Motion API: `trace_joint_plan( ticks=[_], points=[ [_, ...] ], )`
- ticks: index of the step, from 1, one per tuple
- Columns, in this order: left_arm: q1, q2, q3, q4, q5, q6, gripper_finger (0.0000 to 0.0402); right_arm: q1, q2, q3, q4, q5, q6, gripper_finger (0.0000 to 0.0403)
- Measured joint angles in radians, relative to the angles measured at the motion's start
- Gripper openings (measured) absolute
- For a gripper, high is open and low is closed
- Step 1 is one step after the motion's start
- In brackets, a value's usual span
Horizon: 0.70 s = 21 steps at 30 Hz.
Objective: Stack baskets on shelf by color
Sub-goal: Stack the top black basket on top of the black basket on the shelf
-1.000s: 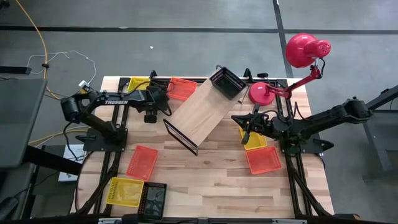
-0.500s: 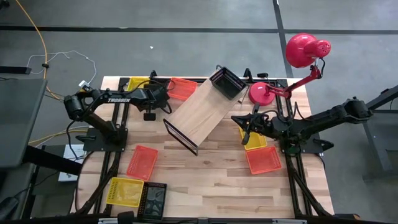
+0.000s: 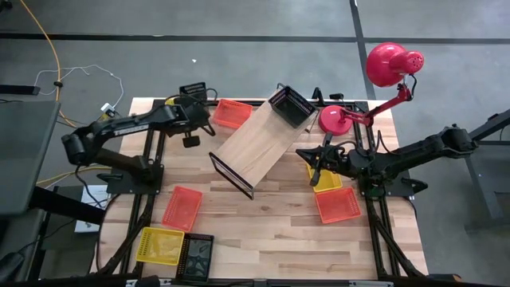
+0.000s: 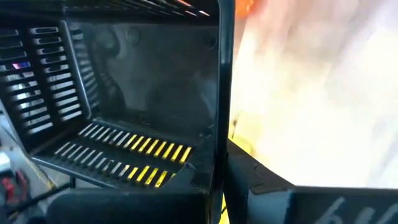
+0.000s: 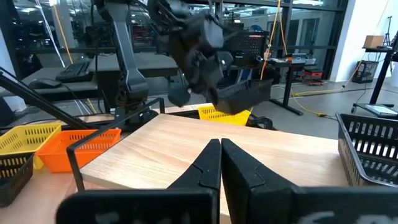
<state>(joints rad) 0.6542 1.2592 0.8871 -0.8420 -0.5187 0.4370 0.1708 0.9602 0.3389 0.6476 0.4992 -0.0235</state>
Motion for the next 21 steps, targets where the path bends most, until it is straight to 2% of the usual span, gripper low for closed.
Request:
trace_joint_plan(
  ticks=[6, 11, 17, 21],
  points=[
    [-0.072, -0.134, 0.001, 0.051, -0.022, 0.006, 0.0001, 0.000, 0.000, 0.000, 0.011, 0.000, -0.004, 0.0000],
    [-0.148, -0.208, 0.010, 0.188, -0.028, 0.134, 0.0001, 0.000, 0.000, 0.000, 0.060, 0.000, -0.028, 0.0000],
    [-0.242, -0.132, 0.164, 0.217, -0.065, 0.335, 0.0000, 0.000, 0.000, 0.000, 0.069, -0.014, -0.053, 0.0000],
    [-0.283, -0.030, 0.306, 0.225, -0.033, 0.612, 0.0000, 0.000, 0.000, 0.000, 0.070, -0.015, -0.086, 0.0000]
  ],
)
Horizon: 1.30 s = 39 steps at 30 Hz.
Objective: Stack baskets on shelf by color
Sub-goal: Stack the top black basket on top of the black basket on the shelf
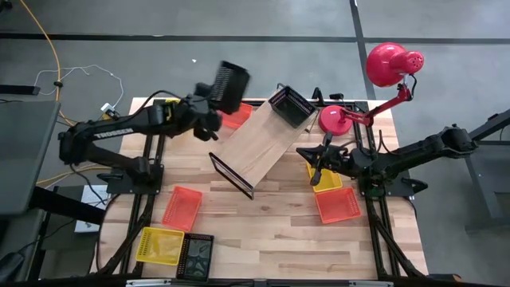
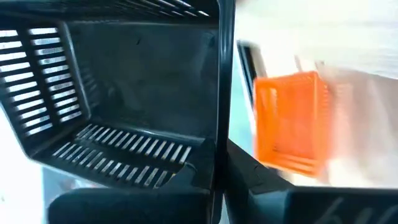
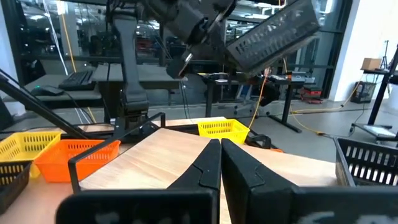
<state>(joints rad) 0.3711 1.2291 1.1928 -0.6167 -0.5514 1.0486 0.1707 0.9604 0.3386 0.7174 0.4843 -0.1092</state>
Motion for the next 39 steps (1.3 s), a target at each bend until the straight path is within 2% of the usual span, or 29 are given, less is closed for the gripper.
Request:
trace_joint_plan(
  ticks=[4, 11, 17, 20, 25, 28, 39],
  points=[
    [-0.014, 0.106, 0.104, 0.030, 0.060, 0.365, 0.0000, 0.000, 0.000, 0.000, 0.000, 0.000, -0.004, 0.0000],
    [-0.011, 0.296, 0.181, 0.231, -0.093, 0.829, 0.0000, 0.000, 0.000, 0.000, -0.028, -0.002, -0.039, 0.0000],
    [-0.013, 0.431, 0.181, 0.492, 0.000, 1.170, 0.0000, 0.000, 0.000, 0.000, -0.032, -0.004, -0.075, 0.0000],
    [-0.008, 0.487, 0.181, 0.620, 0.046, 1.234, 0.0000, 0.000, 0.000, 0.000, -0.033, -0.004, -0.081, 0.0000],
    [0.013, 0.533, 0.182, 0.741, 0.147, 1.313, 0.0000, 0.000, 0.000, 0.000, -0.034, -0.007, -0.101, 0.0000],
    [0.030, 0.549, 0.182, 0.756, 0.185, 1.343, 0.0000, 0.000, 0.000, 0.000, -0.039, -0.007, -0.102, 0.0000],
    [0.075, 0.559, 0.182, 0.747, 0.205, 1.345, 0.0003, 0.000, 0.000, 0.000, -0.041, -0.006, -0.102, 0.0000]
  ],
)
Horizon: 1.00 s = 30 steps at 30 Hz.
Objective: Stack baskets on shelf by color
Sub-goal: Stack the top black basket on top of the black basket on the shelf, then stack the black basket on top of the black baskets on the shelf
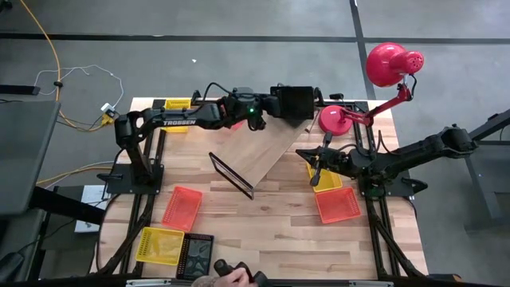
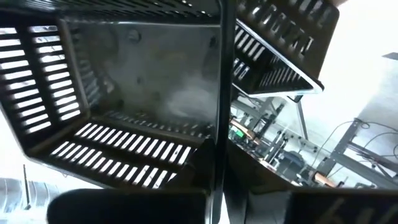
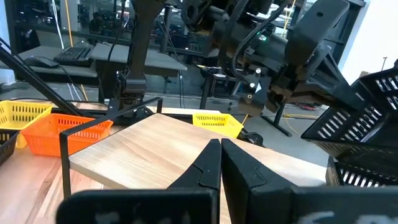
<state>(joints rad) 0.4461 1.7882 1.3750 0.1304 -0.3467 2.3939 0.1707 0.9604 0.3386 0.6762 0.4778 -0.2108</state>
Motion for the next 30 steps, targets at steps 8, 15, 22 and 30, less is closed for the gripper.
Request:
trace_joint_plan(
  ticks=[8, 15, 22, 30],
  points=[
    [0.000, 0.000, 0.000, 0.000, 0.007, -0.008, 0.0027, 0.000, 0.000, 0.000, -0.004, 0.000, 0.000, 0.0000],
    [0.007, 0.000, 0.000, 0.001, 0.022, -0.008, 0.0062, 0.000, 0.000, 0.000, -0.006, 0.001, 0.003, 0.0000],
    [0.013, 0.000, 0.000, 0.001, 0.051, -0.008, 0.0104, 0.000, 0.000, 0.000, -0.006, 0.001, 0.010, 0.0000],
    [0.012, 0.000, -0.001, 0.020, 0.007, -0.119, 0.0135, 0.000, 0.000, 0.000, 0.020, 0.001, 0.010, 0.0000]
  ],
)
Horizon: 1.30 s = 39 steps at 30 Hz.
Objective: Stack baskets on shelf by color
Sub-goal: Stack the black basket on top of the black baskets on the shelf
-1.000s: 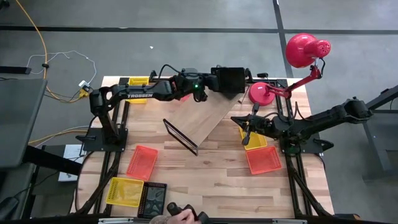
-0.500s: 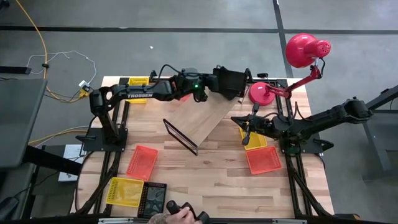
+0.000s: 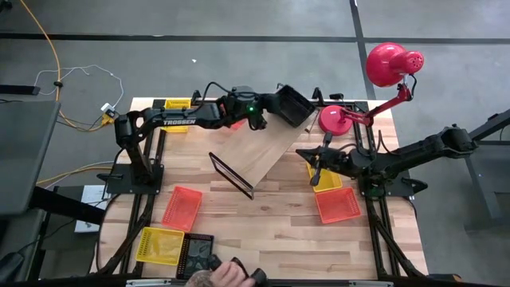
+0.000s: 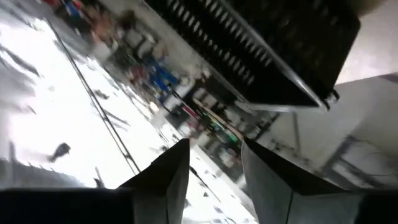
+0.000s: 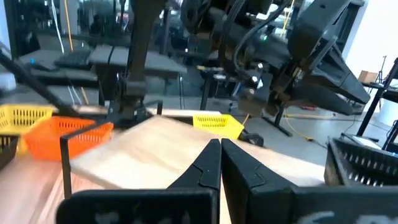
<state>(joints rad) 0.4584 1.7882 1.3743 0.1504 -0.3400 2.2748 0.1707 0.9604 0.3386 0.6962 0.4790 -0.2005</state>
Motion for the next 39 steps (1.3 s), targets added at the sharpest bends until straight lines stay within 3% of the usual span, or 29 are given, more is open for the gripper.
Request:
trace_joint_plan(
  ticks=[6, 11, 15, 20, 23, 27, 33, 39],
  points=[
    [-0.001, -0.021, 0.000, 0.088, -0.114, -0.128, 0.0126, -0.006, 0.000, 0.002, 0.130, 0.042, -0.004, 0.0000],
    [0.012, -0.133, -0.001, 0.061, -0.070, -0.417, 0.0082, -0.047, 0.001, 0.051, 0.071, 0.069, -0.010, 0.0000],
    [0.061, -0.264, -0.001, -0.061, 0.078, -0.792, 0.0017, -0.074, 0.010, 0.104, -0.038, 0.068, -0.007, 0.0000],
    [0.178, -0.406, 0.000, -0.264, 0.366, -1.303, 0.0004, -0.088, 0.010, 0.138, -0.125, 0.068, 0.020, 0.0000],
    [0.243, -0.459, -0.031, -0.339, 0.514, -1.494, 0.0002, -0.088, 0.010, 0.138, -0.131, 0.068, 0.023, 0.0000],
    [0.264, -0.532, -0.132, -0.370, 0.586, -1.635, 0.0001, -0.088, 0.010, 0.138, -0.134, 0.067, 0.053, 0.0000],
    [0.174, -0.707, -0.347, -0.383, 0.600, -1.819, 0.0000, -0.087, 0.010, 0.138, -0.139, 0.065, 0.079, 0.0000],
    [-0.067, -0.921, -0.462, -0.514, 0.593, -1.957, 0.0000, -0.083, 0.010, 0.138, -0.145, 0.062, 0.112, 0.0000]
  ],
)
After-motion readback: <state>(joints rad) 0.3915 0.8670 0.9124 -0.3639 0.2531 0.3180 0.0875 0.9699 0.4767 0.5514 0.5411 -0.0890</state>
